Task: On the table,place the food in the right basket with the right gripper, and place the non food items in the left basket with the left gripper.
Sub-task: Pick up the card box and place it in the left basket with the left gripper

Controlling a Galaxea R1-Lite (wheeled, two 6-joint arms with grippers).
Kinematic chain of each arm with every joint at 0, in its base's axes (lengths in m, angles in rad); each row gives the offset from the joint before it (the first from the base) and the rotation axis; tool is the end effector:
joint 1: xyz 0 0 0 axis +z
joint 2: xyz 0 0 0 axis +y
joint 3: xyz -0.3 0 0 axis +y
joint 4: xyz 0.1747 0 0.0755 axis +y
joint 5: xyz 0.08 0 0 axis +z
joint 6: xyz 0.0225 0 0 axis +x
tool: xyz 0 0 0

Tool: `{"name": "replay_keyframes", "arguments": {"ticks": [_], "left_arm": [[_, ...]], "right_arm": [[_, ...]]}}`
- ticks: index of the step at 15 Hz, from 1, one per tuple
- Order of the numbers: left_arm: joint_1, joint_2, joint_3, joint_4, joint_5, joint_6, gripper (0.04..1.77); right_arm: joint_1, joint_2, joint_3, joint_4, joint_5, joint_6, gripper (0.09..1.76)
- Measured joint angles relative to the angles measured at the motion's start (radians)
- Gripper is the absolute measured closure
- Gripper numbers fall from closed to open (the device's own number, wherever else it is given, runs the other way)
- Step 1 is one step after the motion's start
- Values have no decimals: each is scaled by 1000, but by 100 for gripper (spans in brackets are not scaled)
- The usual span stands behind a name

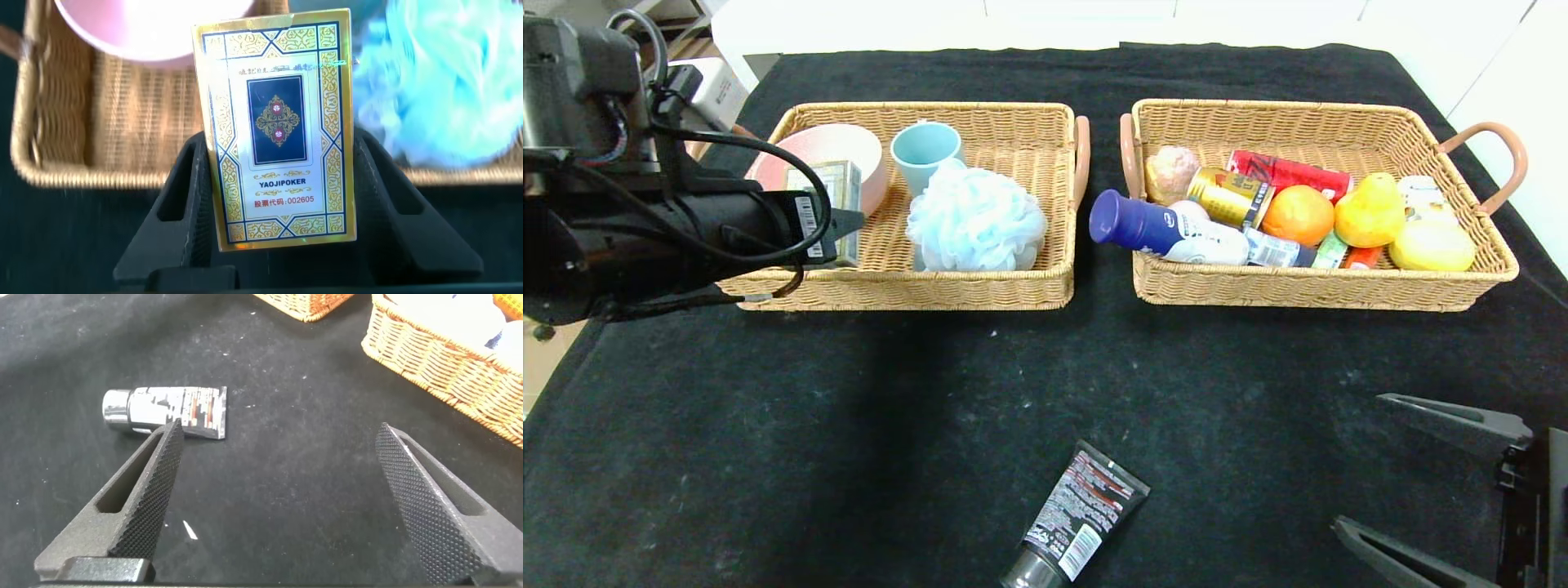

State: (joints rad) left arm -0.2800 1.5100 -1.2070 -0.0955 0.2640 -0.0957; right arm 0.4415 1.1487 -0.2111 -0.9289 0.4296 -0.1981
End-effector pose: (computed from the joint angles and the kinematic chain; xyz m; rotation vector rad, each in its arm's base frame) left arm 0.2617 -0.0691 0.2984 -0.0396 0.2004 -0.0064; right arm 0.1242 0.0691 0.1766 -0.1854 -0.0773 0.8691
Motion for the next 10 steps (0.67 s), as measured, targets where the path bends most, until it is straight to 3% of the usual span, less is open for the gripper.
{"name": "replay_keyframes", "arguments": {"ticks": [6,10], "left_arm": [[9,104,-89,-37,6,22,79],[11,154,-108,-145,12,35,79]], "right_arm": [[0,0,1,0,0,0,14],[0,0,1,1,0,0,14]]}}
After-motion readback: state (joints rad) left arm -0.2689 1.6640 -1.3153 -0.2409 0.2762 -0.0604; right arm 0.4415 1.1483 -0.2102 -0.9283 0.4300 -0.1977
